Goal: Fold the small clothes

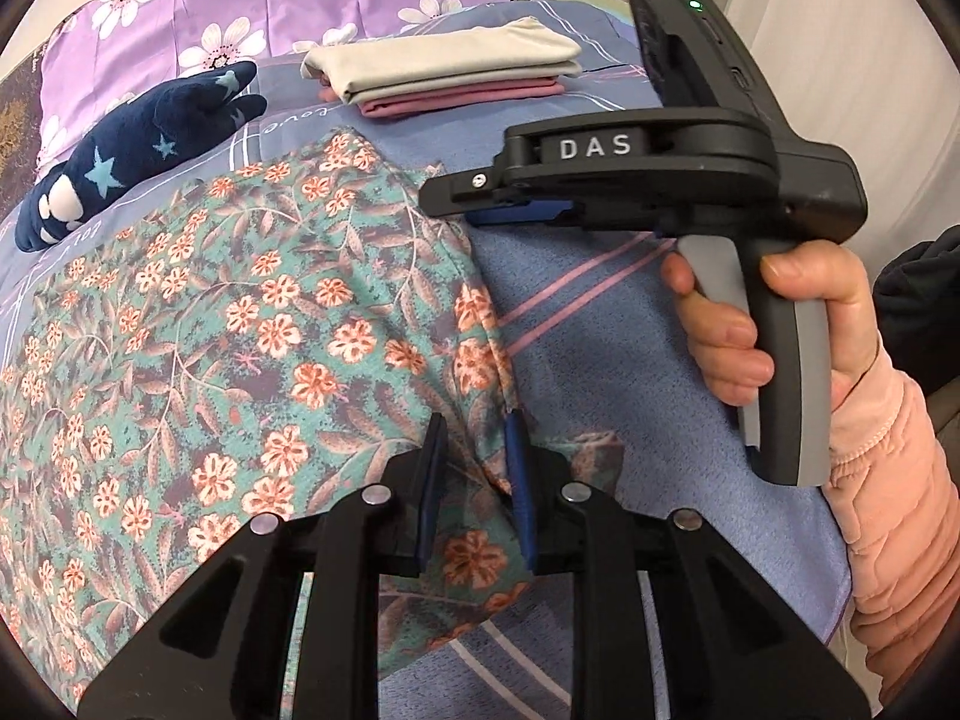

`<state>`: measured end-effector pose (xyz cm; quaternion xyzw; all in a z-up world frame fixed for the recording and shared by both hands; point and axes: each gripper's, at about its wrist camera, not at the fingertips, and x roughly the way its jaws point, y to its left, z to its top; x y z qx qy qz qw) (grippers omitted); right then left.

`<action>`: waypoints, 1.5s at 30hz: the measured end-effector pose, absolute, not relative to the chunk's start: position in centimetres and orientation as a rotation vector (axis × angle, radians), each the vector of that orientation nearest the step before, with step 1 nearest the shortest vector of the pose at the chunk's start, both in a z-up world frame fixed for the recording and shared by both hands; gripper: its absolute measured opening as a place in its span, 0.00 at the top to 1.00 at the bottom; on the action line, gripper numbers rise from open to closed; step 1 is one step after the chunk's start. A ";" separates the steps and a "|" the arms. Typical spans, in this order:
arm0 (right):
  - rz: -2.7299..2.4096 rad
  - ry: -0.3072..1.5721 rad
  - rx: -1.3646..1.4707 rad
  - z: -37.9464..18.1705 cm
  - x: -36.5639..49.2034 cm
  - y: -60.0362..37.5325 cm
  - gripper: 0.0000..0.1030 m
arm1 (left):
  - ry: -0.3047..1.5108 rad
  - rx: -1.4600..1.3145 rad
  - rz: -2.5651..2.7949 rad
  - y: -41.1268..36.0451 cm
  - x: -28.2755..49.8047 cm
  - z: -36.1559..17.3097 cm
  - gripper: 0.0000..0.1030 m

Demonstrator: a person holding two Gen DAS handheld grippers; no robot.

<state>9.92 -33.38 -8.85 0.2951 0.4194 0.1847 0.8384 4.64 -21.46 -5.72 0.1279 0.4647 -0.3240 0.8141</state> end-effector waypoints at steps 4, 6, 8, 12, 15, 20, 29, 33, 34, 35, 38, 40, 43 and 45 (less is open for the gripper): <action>0.385 0.886 0.642 -8.2 10.5 -32.8 0.95 | 0.983 0.265 -0.706 -21.1 4.5 -5.7 0.78; 0.376 0.809 0.616 -6.6 9.9 -32.9 0.95 | 0.967 0.256 -0.733 -21.0 4.3 -5.6 0.80; 0.345 0.759 0.586 -5.5 9.6 -33.0 0.98 | 0.940 0.233 -0.804 -21.0 3.9 -5.4 0.89; 0.282 0.808 0.565 -7.9 10.9 -33.3 0.98 | 1.017 0.168 -0.984 -22.2 3.3 -7.0 0.90; 0.276 0.842 0.595 -10.0 11.3 -33.5 0.98 | 0.986 0.212 -0.970 -22.8 2.2 -7.6 0.90; 0.272 0.826 0.562 -9.6 10.9 -33.1 0.97 | 0.953 0.272 -0.936 -23.1 0.8 -6.6 0.68; 0.290 0.784 0.604 -8.9 10.3 -33.9 0.97 | 0.830 0.449 -0.912 -26.2 -2.8 -6.2 0.92; 0.230 0.766 0.572 -8.8 10.8 -34.0 0.98 | 0.836 0.437 -0.963 -25.9 -3.2 -6.0 0.92; 0.211 0.783 0.587 -9.3 11.1 -34.3 1.00 | 0.836 0.461 -0.970 -26.2 -3.5 -6.2 0.91; 0.211 0.796 0.625 -10.0 11.3 -34.9 1.00 | 0.821 0.480 -0.973 -25.8 -4.0 -6.2 0.89; 0.232 0.778 0.693 -10.4 10.9 -36.1 1.00 | 0.804 0.486 -0.994 -26.0 -5.4 -5.8 0.64; 0.227 0.776 0.683 -10.3 10.4 -36.0 1.00 | 0.800 0.476 -0.998 -25.6 -6.3 -5.3 0.61; 0.230 0.775 0.674 -10.3 9.7 -36.0 1.00 | 0.765 0.459 -0.967 -23.0 -7.1 -4.5 0.59; 0.232 0.779 0.685 -10.4 9.5 -36.1 1.00 | 0.754 0.399 -0.926 -20.1 -6.8 -3.4 0.55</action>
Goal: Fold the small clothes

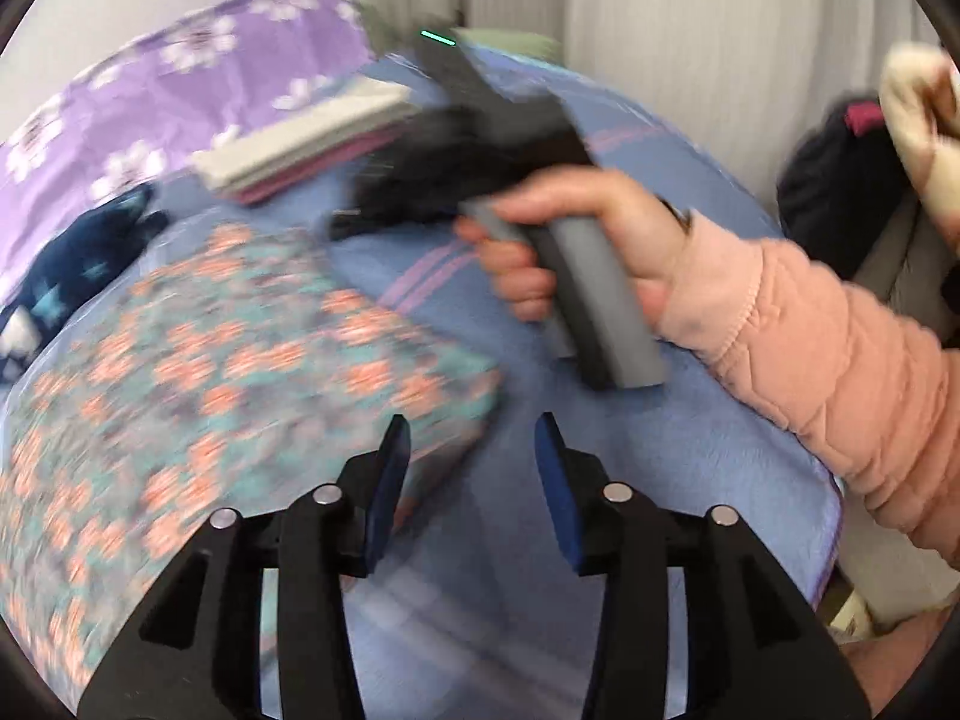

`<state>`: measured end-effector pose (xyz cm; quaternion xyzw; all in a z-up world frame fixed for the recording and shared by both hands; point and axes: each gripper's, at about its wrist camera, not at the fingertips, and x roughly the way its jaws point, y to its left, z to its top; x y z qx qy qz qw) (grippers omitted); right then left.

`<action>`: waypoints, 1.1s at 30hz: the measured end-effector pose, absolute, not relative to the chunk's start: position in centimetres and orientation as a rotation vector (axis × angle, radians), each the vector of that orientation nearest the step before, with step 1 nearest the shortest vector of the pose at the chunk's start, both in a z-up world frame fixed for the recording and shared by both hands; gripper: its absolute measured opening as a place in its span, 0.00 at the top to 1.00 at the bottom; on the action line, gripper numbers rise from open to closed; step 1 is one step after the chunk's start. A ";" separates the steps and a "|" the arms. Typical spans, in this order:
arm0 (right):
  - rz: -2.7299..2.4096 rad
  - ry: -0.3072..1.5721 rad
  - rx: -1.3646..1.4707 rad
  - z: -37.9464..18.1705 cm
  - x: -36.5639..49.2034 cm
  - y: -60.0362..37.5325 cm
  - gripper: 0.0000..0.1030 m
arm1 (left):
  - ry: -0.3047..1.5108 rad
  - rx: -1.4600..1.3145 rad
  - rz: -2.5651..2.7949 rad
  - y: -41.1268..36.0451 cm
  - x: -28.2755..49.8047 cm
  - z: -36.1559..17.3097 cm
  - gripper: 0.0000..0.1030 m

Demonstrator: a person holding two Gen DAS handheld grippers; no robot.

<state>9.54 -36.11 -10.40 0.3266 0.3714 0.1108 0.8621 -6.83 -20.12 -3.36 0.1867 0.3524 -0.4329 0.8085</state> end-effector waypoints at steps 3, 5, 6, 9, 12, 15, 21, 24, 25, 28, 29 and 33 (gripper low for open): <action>0.224 0.786 0.683 -10.3 9.6 -36.1 1.00 | 0.747 0.282 -0.799 -13.6 -5.9 -1.8 0.53; 0.186 0.798 0.619 -9.5 9.4 -35.6 1.00 | 0.738 0.207 -0.685 -8.7 -4.5 -1.0 0.52; 0.172 0.800 0.589 -9.2 9.4 -35.3 1.00 | 0.729 0.164 -0.609 -5.5 -3.0 -0.7 0.52; 0.119 0.801 0.447 -7.2 8.6 -33.4 0.94 | 0.703 0.049 -0.405 3.0 -1.0 -0.3 0.53; 0.152 0.785 0.378 -4.6 8.2 -30.6 0.94 | 0.711 -0.062 -0.226 10.9 0.1 -1.0 0.53; 0.225 0.759 0.295 -1.7 8.4 -26.1 0.88 | 0.753 -0.176 -0.159 16.5 0.8 -2.4 0.74; 0.472 0.785 0.081 1.6 10.8 -12.1 0.79 | 0.800 -0.257 -0.201 20.4 -0.3 -5.3 0.79; 0.592 0.809 0.003 2.0 12.0 -4.9 0.79 | 0.830 -0.264 -0.260 19.9 0.4 -6.9 0.79; 0.616 0.811 -0.021 2.1 12.2 -3.1 0.79 | 0.838 -0.267 -0.280 19.7 0.6 -7.2 0.77; 0.688 0.834 -0.095 1.8 13.1 2.9 0.75 | 0.851 -0.285 -0.343 19.9 1.5 -7.8 0.66; 0.709 0.851 -0.112 1.5 13.5 4.6 0.73 | 0.849 -0.290 -0.356 20.2 1.5 -8.0 0.64; 0.742 0.918 -0.206 -0.2 15.1 10.9 0.68 | 0.847 -0.332 -0.405 20.5 1.9 -8.4 0.64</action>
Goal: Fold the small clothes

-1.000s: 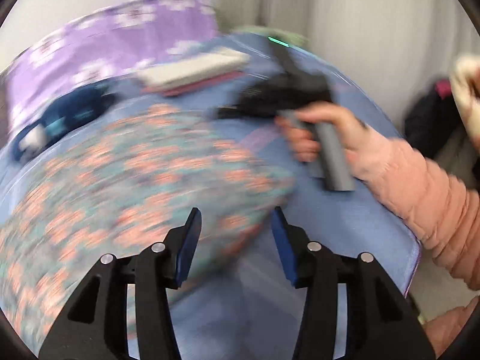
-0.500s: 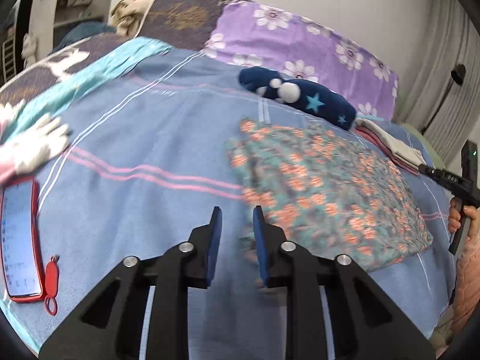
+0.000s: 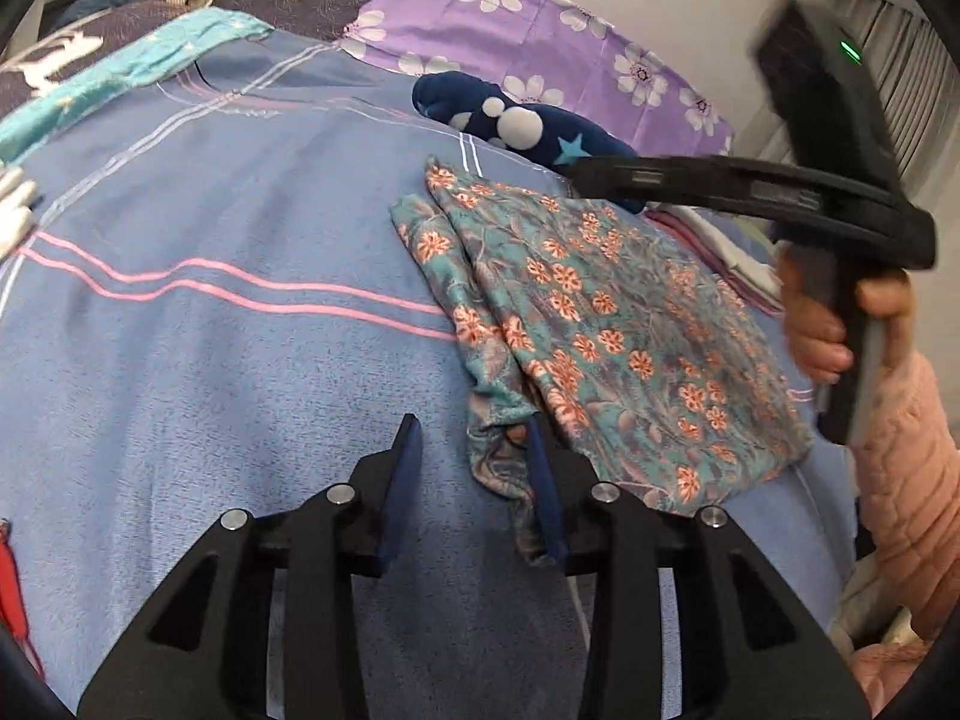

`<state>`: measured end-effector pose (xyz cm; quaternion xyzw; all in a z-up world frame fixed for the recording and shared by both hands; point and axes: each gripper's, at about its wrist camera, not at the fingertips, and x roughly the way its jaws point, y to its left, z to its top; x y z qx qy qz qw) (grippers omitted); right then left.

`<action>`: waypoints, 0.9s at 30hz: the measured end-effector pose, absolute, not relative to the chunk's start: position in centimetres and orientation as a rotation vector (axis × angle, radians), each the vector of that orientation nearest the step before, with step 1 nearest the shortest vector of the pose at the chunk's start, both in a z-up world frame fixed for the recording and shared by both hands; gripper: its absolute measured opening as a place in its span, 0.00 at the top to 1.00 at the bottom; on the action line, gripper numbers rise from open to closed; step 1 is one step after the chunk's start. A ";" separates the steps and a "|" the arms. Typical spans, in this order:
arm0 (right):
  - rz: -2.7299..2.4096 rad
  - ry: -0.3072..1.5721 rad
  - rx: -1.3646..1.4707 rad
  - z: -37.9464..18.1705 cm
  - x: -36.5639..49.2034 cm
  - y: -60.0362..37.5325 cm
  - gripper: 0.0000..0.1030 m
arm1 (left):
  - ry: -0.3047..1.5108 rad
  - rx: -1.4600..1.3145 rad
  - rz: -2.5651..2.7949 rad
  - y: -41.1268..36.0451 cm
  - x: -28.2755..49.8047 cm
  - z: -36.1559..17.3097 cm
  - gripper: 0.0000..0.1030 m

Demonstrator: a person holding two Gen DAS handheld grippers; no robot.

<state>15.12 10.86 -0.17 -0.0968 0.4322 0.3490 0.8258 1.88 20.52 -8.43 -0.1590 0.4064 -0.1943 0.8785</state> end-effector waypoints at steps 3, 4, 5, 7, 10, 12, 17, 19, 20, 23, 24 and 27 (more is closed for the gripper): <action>0.715 0.967 -0.267 -1.8 16.4 14.3 0.67 | 0.854 -0.367 -0.424 20.8 2.1 -8.7 0.64; 0.703 0.976 -0.292 -2.2 16.8 15.3 0.66 | 0.853 -0.373 -0.429 20.8 2.1 -8.7 0.64; 0.695 0.979 -0.318 -2.5 16.8 16.1 0.64 | 0.853 -0.378 -0.433 20.8 2.2 -8.7 0.64; 0.665 0.975 -0.394 -3.3 16.8 17.8 0.58 | 0.855 -0.389 -0.439 20.7 2.5 -8.7 0.64; 0.568 0.996 -0.537 -5.2 17.2 19.8 0.64 | 0.855 -0.386 -0.444 20.6 2.7 -8.6 0.90; 0.530 1.007 -0.534 -5.8 17.6 20.0 0.97 | 0.848 -0.382 -0.448 20.5 2.5 -8.4 0.93; 0.583 0.960 -0.339 -3.9 18.7 18.4 0.97 | 0.861 -0.354 -0.427 20.4 0.6 -8.8 1.00; 0.606 1.003 -0.304 -4.7 19.4 18.1 0.97 | 0.874 -0.354 -0.425 20.6 0.1 -9.3 1.00; 0.614 1.020 -0.285 -5.0 19.7 18.0 0.96 | 0.867 -0.358 -0.427 20.7 -0.1 -9.2 1.00; 0.611 1.016 -0.197 -4.6 19.7 16.4 0.81 | 0.830 -0.347 -0.404 21.2 -0.7 -8.5 1.00; 0.617 0.996 -0.171 -3.8 19.3 15.5 0.76 | 0.816 -0.350 -0.401 21.5 -0.8 -8.3 0.99; 0.615 0.937 -0.195 -2.3 18.2 14.2 0.73 | 0.794 -0.385 -0.410 22.3 -0.8 -7.9 0.67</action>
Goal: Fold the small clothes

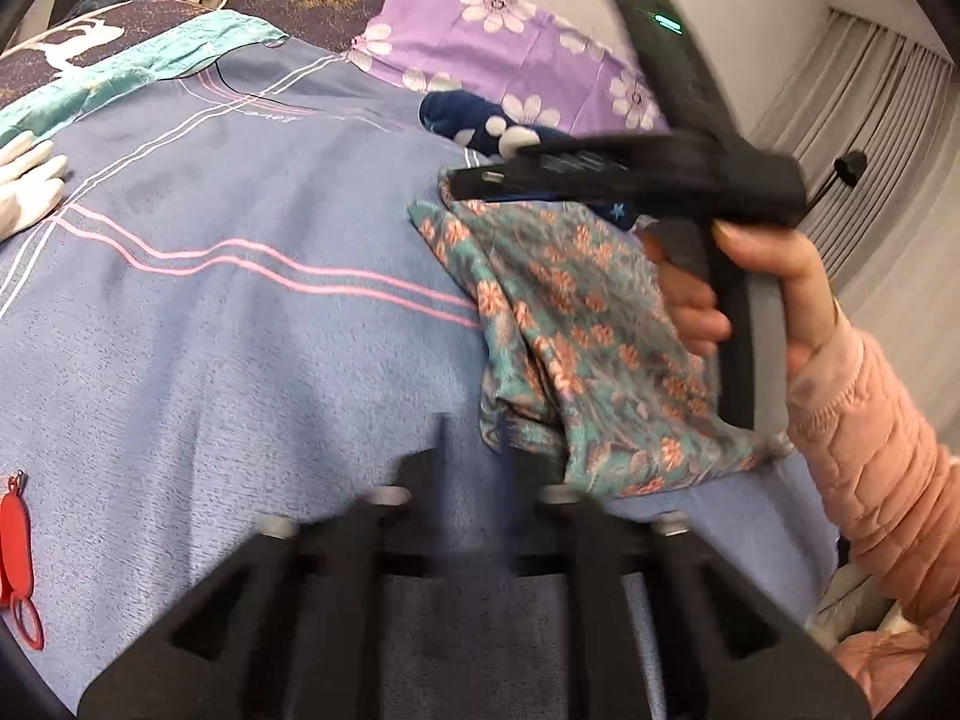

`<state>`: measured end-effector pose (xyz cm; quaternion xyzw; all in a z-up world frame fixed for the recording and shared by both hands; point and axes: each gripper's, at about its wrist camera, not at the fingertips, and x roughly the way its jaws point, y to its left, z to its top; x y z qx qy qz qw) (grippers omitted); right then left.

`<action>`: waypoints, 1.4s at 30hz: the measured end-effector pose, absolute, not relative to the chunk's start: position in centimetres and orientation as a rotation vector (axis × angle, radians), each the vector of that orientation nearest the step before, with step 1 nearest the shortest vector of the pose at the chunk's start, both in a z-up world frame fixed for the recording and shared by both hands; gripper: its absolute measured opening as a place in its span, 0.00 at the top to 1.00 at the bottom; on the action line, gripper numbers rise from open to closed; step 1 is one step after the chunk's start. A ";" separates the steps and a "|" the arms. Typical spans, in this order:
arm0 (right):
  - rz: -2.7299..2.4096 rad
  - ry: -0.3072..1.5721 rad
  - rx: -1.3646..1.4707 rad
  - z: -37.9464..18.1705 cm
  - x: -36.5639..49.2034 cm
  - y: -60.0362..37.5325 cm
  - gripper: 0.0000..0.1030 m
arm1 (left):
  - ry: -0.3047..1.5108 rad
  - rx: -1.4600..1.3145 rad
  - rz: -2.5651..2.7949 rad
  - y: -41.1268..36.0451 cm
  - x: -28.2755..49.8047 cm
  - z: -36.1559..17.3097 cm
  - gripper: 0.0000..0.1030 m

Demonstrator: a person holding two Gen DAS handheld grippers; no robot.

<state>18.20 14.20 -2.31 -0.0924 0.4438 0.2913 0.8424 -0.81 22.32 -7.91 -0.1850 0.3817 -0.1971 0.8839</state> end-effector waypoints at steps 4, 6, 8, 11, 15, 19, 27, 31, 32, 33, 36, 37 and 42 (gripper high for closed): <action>0.577 0.950 -0.209 -2.0 18.2 12.7 0.70 | 0.805 -0.422 -0.458 21.9 0.6 -8.1 0.58; 0.561 0.975 -0.188 -2.6 18.7 12.3 0.68 | 0.834 -0.483 -0.503 21.6 1.9 -8.6 0.56; 0.561 1.006 -0.163 -3.5 19.3 12.6 0.67 | 0.855 -0.514 -0.528 21.3 3.0 -8.9 0.56; 0.590 1.067 -0.138 -5.4 20.2 13.8 0.66 | 0.883 -0.546 -0.570 21.0 3.8 -9.0 0.91; 0.657 1.064 -0.058 -6.3 21.0 14.6 0.69 | 0.811 -0.504 -0.545 21.3 1.8 -7.1 0.92; 0.686 1.068 0.011 -5.6 21.4 13.4 0.69 | 0.801 -0.454 -0.480 22.2 0.7 -6.7 0.99; 0.688 0.951 -0.080 -1.7 17.0 9.7 0.64 | 0.784 -0.479 -0.524 22.9 -0.6 -6.9 0.76; 0.726 0.936 -0.163 -1.4 13.0 8.5 0.60 | 0.789 -0.407 -0.610 20.4 -1.6 -6.1 0.67; 0.730 0.933 -0.172 -1.4 12.2 8.0 0.58 | 0.799 -0.382 -0.603 19.9 -1.7 -6.2 0.62; 0.731 0.929 -0.177 -1.4 11.2 7.5 0.57 | 0.819 -0.340 -0.575 19.2 -1.5 -6.5 0.61; 0.733 0.923 -0.152 -1.5 9.2 5.7 0.56 | 0.887 -0.297 -0.527 18.5 -0.8 -7.7 0.76; 0.730 0.923 -0.142 -1.6 8.6 5.1 0.56 | 0.892 -0.291 -0.507 18.7 -0.8 -7.8 0.97; 0.717 0.961 -0.037 -4.1 4.5 1.9 0.56 | 0.892 -0.278 -0.486 19.7 -1.2 -8.4 0.97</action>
